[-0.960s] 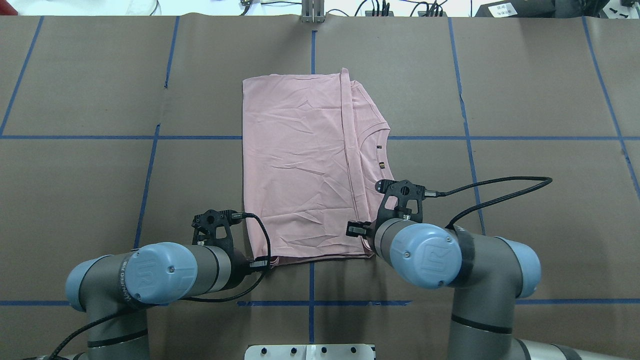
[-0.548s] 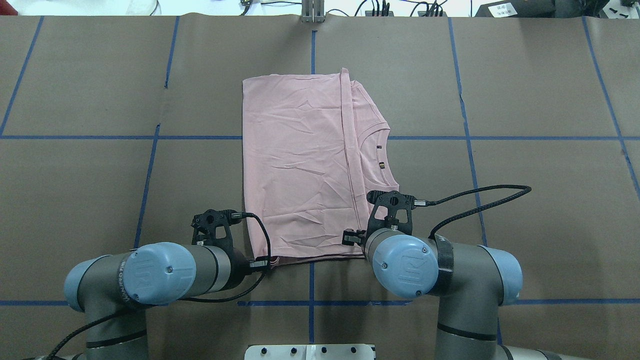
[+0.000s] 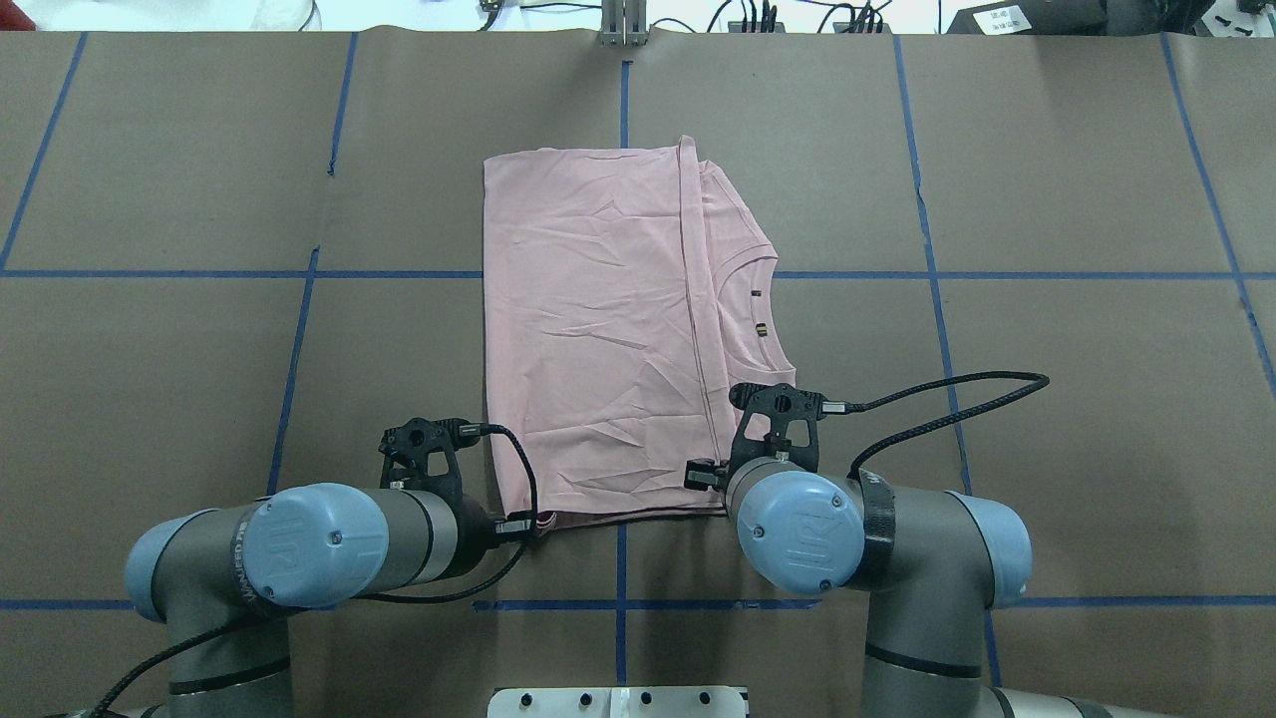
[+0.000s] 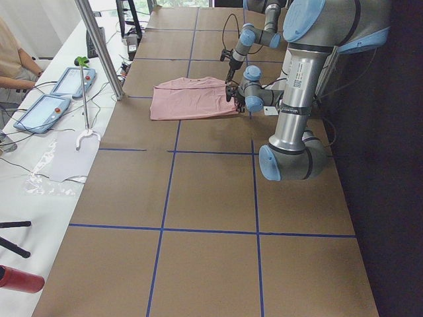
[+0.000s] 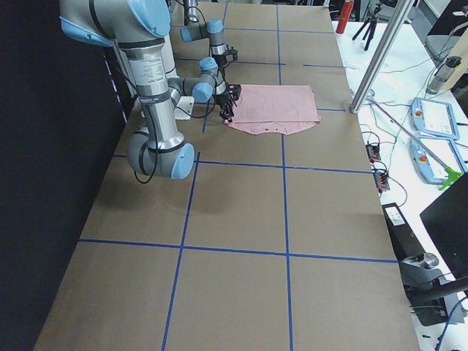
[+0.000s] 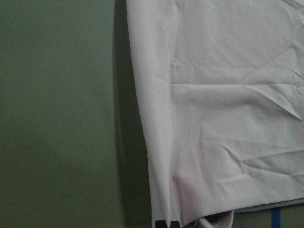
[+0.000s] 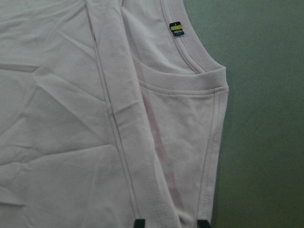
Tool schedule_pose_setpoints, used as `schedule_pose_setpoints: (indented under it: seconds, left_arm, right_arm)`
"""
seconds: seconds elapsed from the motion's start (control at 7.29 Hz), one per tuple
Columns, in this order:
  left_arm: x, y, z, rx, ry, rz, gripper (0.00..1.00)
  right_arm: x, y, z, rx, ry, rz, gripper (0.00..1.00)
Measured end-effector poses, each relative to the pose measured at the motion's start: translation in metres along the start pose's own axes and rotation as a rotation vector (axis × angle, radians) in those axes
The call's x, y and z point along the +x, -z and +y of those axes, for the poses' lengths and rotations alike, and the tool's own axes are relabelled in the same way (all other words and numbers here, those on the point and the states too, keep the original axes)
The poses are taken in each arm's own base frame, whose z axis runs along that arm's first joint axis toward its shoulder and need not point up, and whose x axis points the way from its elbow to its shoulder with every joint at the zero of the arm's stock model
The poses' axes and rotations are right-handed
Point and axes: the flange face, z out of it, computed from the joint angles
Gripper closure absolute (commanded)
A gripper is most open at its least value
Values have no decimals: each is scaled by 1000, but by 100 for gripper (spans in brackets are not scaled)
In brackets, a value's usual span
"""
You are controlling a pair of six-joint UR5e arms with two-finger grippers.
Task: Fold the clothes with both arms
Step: 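Close both grippers on the shirt's near edge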
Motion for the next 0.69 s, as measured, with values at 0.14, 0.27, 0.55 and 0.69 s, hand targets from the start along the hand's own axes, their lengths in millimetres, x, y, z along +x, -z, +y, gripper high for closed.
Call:
schedule_pose_setpoints:
  seconds: [0.14,0.27,0.55,0.69]
  left_arm:
    - [0,0,0,1,0,-1,100]
    - [-1,0,0,1,0,-1,100]
    - [-1,0,0,1,0,-1,100]
    - [0,0,-1,2,1,0,100]
  right_arm:
    - [0,-4,1,0,1,6,53]
    - [-1,-6,1,1,2,9,53]
    - [-1,-8,2,1,3,13,53]
    - [-1,-9,2,1,3,15,57]
